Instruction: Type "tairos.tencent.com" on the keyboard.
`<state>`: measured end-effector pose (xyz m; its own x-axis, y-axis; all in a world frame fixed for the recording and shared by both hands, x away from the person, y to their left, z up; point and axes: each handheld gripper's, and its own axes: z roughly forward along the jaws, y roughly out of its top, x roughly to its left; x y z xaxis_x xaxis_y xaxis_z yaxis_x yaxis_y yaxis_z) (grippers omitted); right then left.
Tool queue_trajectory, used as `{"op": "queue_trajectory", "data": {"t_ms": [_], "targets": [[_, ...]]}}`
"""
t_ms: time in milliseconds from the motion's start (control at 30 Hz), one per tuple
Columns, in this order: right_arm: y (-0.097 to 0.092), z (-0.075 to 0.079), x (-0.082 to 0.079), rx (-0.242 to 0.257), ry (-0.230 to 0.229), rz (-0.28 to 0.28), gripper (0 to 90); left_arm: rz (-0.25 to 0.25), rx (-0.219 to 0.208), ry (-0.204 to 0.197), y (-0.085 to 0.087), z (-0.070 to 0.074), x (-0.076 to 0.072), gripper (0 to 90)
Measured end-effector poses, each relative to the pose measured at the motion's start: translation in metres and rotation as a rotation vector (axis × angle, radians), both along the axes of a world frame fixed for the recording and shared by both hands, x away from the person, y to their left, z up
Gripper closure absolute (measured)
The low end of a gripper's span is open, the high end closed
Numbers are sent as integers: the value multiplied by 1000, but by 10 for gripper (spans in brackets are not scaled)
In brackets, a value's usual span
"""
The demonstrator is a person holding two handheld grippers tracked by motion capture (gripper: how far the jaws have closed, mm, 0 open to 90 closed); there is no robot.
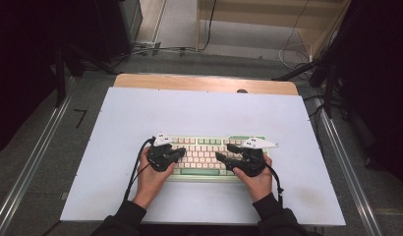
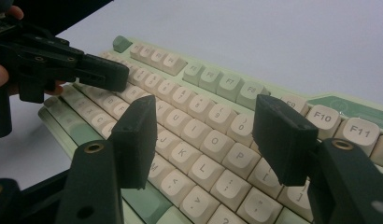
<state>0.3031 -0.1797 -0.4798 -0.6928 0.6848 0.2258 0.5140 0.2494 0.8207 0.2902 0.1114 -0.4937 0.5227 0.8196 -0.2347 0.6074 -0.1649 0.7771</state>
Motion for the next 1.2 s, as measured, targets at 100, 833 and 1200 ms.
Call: {"op": "queue_trajectory", "data": {"t_ms": [100, 833, 1200], "targets": [[-1, 1, 0, 5, -1, -1, 386, 0, -81, -39, 3, 6, -3, 823], [-1, 3, -2, 8, -12, 19, 512, 111, -152, -199, 28, 16, -24, 253], [11, 6, -9, -17, -23, 124, 876, 139, -177, -201, 37, 12, -29, 255]]}}
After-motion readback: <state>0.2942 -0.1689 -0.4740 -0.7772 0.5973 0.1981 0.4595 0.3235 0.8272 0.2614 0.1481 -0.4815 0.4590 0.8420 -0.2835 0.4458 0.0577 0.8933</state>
